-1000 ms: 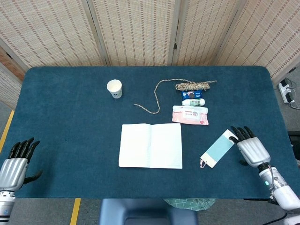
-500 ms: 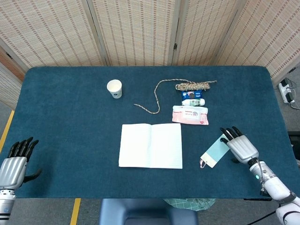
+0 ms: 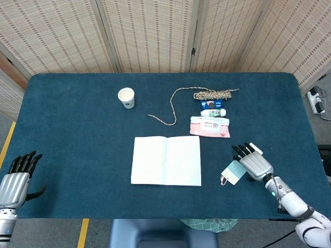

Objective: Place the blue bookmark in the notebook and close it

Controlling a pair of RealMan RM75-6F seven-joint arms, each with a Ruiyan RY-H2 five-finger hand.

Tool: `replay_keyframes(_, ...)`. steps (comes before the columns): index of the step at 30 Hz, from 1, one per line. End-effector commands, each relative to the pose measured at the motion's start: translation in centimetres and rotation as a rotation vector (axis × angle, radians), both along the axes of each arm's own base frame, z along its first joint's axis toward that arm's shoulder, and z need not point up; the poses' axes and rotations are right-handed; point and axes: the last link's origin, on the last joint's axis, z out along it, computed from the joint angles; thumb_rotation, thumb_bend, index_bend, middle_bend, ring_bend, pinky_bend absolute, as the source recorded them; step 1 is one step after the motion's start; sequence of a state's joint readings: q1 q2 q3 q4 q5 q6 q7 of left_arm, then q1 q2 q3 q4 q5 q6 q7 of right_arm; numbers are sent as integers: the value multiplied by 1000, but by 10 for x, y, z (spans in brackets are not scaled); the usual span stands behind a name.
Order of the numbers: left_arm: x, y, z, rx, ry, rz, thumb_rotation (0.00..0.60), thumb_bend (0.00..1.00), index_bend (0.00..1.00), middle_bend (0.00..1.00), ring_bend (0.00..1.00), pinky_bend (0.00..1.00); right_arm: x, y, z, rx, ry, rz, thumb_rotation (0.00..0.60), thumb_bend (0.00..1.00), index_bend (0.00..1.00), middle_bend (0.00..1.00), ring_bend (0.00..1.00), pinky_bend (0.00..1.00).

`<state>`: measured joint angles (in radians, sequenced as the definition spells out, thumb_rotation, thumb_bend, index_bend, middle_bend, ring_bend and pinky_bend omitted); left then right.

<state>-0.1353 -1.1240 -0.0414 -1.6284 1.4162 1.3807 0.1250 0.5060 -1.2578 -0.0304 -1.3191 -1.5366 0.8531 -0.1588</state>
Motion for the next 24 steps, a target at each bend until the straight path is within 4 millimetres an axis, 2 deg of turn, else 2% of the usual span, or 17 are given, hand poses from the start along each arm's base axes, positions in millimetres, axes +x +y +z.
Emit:
replay_keyframes(1, 0, 0, 0, -1, 1, 2, 600, 291, 129, 58, 1, 34, 1, -1, -2, 3, -4, 1, 600, 204, 285, 0, 0, 0)
replay_keyframes(24, 1, -1, 2, 2, -5, -1, 600, 289, 128, 59, 0, 34, 8, -2, -16, 36, 9, 7, 600, 203, 286, 0, 0, 0)
